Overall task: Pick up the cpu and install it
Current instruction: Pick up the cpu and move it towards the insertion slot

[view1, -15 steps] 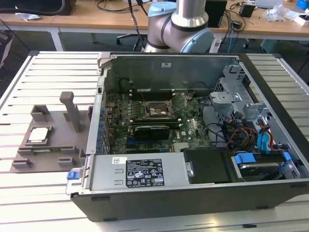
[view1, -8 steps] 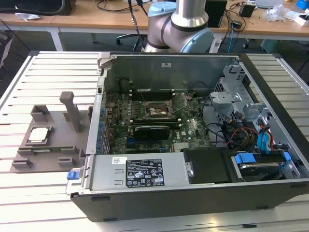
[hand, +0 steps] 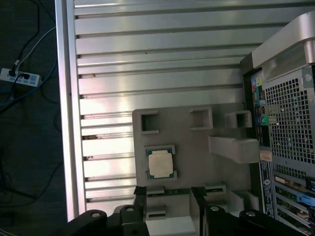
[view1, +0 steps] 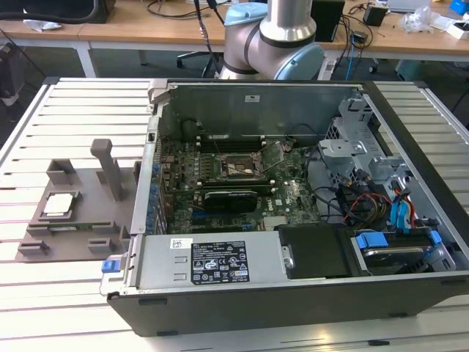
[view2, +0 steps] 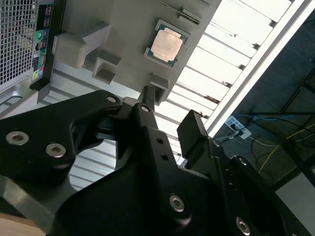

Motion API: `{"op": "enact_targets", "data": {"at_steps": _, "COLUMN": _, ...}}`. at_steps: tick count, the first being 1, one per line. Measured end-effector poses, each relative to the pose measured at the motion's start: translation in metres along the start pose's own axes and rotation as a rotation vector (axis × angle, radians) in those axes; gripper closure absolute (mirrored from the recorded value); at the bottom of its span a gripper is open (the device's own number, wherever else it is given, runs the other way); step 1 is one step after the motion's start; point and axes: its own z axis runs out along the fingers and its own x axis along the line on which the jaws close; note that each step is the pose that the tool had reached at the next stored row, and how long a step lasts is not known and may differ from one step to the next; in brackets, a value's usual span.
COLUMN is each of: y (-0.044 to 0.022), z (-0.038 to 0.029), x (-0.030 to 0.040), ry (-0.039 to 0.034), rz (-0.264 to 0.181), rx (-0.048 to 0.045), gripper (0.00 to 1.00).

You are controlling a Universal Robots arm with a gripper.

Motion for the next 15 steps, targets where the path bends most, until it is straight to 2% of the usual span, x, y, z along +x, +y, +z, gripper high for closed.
{"op": "enact_targets", "data": {"at_steps": 1, "y": 0.0000, "z": -0.0001, "x": 0.0000, "ry": 0.0001, "rz": 0.000, "rx": 0.0001, "gripper": 0.46}}
{"op": "enact_targets", "data": {"at_steps": 4, "y": 0.0000, "z": -0.0001, "x": 0.0002, "ry": 0.0001, "rz": 0.000, "rx": 0.0001, "gripper": 0.40}}
{"op": "enact_targets", "data": {"at_steps": 5, "y": 0.0000, "z": -0.0001, "x": 0.0003, "ry": 0.0001, "rz": 0.000, "rx": 0.0001, "gripper": 0.34}}
{"op": "enact_targets", "data": {"at_steps": 7, "y": 0.0000, "z": 0.0000, "x": 0.0004, "ry": -0.0001, "rz": 0.000, "rx": 0.0007, "gripper": 0.34}}
{"op": "enact_targets", "data": {"at_steps": 8, "y": 0.0001, "z": -0.0001, "x": 0.0006, "ry": -0.0006, "rz": 0.000, "rx": 0.0096, "gripper": 0.34}}
{"op": "enact_targets", "data": {"at_steps": 9, "y": 0.0000, "z": 0.0000, "x": 0.0005, "ry": -0.0019, "rz": -0.001, "rx": 0.0259, "gripper": 0.34}}
{"op": "enact_targets", "data": {"at_steps": 10, "y": -0.0001, "z": 0.0002, "x": 0.0003, "ry": -0.0022, "rz": -0.010, "rx": 0.0318, "gripper": 0.34}}
{"op": "enact_targets", "data": {"at_steps": 13, "y": 0.0001, "z": 0.0006, "x": 0.0004, "ry": -0.0006, "rz": -0.056, "rx": 0.0309, "gripper": 0.34}}
{"op": "enact_targets", "data": {"at_steps": 15, "y": 0.0001, "z": 0.0006, "x": 0.0004, "ry": -0.0006, "rz": -0.057, "rx": 0.0309, "gripper": 0.34}}
